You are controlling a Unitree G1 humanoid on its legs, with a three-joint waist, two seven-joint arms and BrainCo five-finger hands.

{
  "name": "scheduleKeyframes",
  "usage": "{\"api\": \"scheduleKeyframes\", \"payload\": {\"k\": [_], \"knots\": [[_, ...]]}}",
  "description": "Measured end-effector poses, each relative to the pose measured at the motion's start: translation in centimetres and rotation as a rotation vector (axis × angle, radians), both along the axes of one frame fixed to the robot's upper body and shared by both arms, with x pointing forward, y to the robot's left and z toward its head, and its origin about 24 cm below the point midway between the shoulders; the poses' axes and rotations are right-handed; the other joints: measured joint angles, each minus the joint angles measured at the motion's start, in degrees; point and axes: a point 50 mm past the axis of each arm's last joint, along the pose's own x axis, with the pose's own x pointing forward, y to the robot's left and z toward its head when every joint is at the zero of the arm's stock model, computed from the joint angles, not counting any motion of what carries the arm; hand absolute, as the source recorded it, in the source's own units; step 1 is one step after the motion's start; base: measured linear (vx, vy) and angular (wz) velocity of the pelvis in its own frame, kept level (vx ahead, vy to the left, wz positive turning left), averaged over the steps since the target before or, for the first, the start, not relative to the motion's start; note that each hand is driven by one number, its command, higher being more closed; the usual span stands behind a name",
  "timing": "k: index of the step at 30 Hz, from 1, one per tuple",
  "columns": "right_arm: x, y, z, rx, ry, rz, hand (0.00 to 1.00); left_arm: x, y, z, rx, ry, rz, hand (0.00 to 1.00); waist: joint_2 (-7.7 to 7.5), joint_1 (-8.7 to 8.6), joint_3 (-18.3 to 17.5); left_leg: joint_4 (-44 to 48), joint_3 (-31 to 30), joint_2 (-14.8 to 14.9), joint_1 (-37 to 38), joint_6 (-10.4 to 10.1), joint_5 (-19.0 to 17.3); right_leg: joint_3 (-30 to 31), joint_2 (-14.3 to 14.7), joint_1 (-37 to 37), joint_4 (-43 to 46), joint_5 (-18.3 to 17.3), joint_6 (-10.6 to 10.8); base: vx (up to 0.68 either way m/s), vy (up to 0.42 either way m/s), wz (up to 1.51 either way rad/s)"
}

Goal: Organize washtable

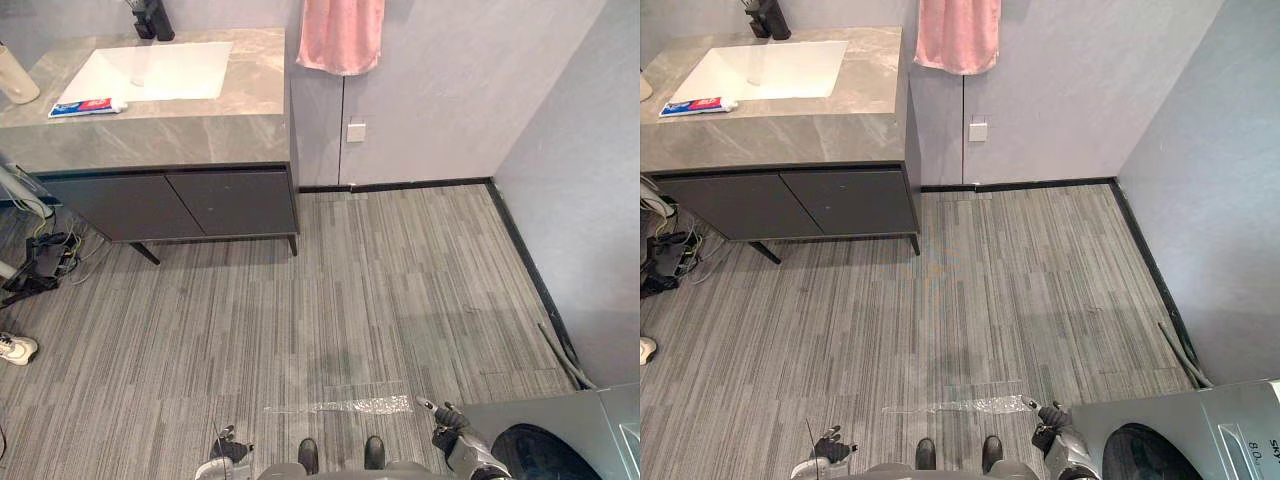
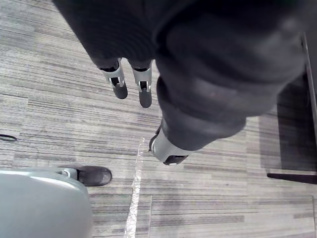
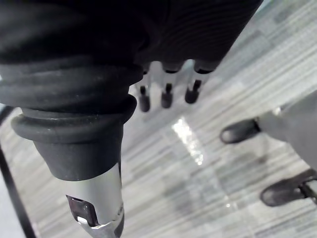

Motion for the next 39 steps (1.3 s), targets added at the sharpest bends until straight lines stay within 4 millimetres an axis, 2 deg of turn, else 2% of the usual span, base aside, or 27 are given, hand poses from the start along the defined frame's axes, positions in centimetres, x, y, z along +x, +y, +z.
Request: {"api": "scheduleKeyframes", "payload": {"k": [5,18,29,32,33,34,35,36,39], "knots": [[-0.2,-0.4,0.0,-0.038,0.017,0.041,0.00,0.3,-0.3,0.0,0.009,-0.002,-0.037,0.00,0.35,-0.04,0.2,0.1,0.0,0.1,0.1,0.0,0.0,0.0,0.0,0.1,0.0,0.0,0.0,0.00,0.000,0.00],[-2.6,-0.5,-0.8,-0.043,0.083,0.042,0.00,0.2,-0.5,-0.1,0.009,0.004,-0.059,0.00,0.90,-0.11,0.1,0.1,-0.1,0.1,0.7,0.0,0.0,-0.2,0.0,0.8,0.0,0.0,0.0,0.00,0.000,0.00],[-3.1,-0.6,-0.9,-0.013,0.081,-0.008,0.00,0.3,-0.5,0.0,-0.006,-0.004,-0.016,0.00,0.88,-0.38,0.1,0.6,-1.7,0.3,-0.3,0.0,0.0,-2.6,0.1,0.8,0.2,-0.6,-0.5,0.01,-0.007,0.09],[-3.7,-0.6,-1.1,-0.008,0.092,-0.017,0.00,0.5,-0.2,0.1,-0.016,-0.023,0.020,0.00,0.05,0.03,1.3,10.7,0.1,0.5,-3.0,-2.1,-4.0,-1.3,-0.5,0.8,4.2,-3.3,-1.1,-0.02,-0.012,-0.05],[-4.0,-0.6,-1.2,-0.006,0.099,-0.019,0.00,0.5,-0.1,0.1,-0.023,-0.031,0.044,0.00,-0.78,0.13,1.6,16.8,0.7,0.4,-5.3,-2.8,-4.5,-0.6,-1.1,1.0,5.3,-4.4,-1.7,-0.04,-0.064,-0.06],[-4.1,-0.9,-1.1,-0.010,0.098,-0.030,0.00,0.7,0.4,0.3,-0.034,-0.057,0.108,0.00,-1.72,0.07,3.0,27.8,0.9,0.6,-10.5,-3.7,-5.9,0.0,-1.7,2.1,5.8,-5.3,-3.1,-0.03,-0.062,-0.05],[-4.0,-0.9,-1.1,-0.010,0.093,-0.036,0.00,0.7,0.4,0.3,-0.038,-0.062,0.119,0.00,-2.05,0.20,3.2,29.6,0.9,0.8,-11.5,-4.1,-6.6,0.2,-1.6,2.2,6.0,-5.6,-3.5,-0.03,-0.037,-0.08],[-4.5,-1.2,-1.2,-0.006,0.100,-0.068,0.00,0.6,0.2,0.3,-0.051,-0.065,0.145,0.00,-0.97,0.23,3.3,31.8,-0.1,1.7,-14.0,-4.5,-8.4,0.5,-1.3,2.7,6.4,-6.3,-3.7,-0.01,0.016,-0.14],[-5.5,-2.1,-1.1,-0.016,0.105,-0.125,0.00,0.7,0.0,0.3,-0.070,-0.079,0.158,0.00,0.48,0.46,3.6,26.9,-2.8,3.7,-19.3,-4.4,-8.1,2.7,-1.2,2.6,8.6,-8.6,-2.8,0.07,0.109,-0.38]]}}
